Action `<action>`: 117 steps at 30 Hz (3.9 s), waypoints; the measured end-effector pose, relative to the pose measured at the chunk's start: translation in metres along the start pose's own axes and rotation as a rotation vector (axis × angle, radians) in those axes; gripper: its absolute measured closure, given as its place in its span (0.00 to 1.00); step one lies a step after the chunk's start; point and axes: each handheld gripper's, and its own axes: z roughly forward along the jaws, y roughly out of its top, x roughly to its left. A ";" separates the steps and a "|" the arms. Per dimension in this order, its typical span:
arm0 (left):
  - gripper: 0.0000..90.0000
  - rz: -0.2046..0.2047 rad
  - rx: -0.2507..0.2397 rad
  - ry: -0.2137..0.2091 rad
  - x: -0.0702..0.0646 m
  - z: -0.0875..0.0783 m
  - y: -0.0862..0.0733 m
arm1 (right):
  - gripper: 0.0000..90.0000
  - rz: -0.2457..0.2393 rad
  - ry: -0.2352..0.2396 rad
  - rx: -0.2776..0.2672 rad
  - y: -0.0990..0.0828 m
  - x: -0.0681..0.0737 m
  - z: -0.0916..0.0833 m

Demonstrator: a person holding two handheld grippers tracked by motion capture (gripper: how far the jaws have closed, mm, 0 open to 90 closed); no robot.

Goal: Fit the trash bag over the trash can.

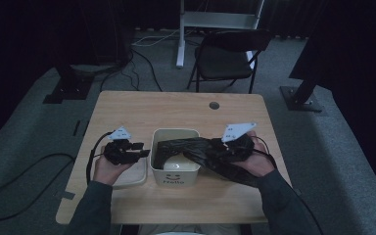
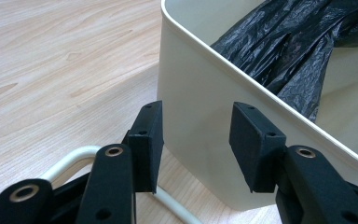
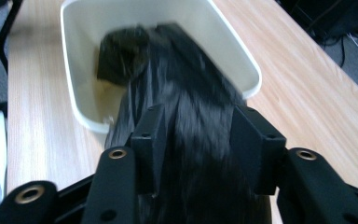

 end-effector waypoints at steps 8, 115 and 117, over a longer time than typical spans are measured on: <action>0.61 -0.001 0.000 0.001 0.000 0.000 0.000 | 0.59 0.059 -0.027 0.024 -0.042 0.002 -0.018; 0.66 0.214 -0.015 -0.028 -0.057 0.001 0.044 | 1.00 -0.069 0.024 -0.033 -0.002 0.004 0.010; 0.65 0.223 -0.029 -0.029 -0.059 -0.001 0.049 | 1.00 -0.071 0.027 -0.028 -0.002 0.005 0.010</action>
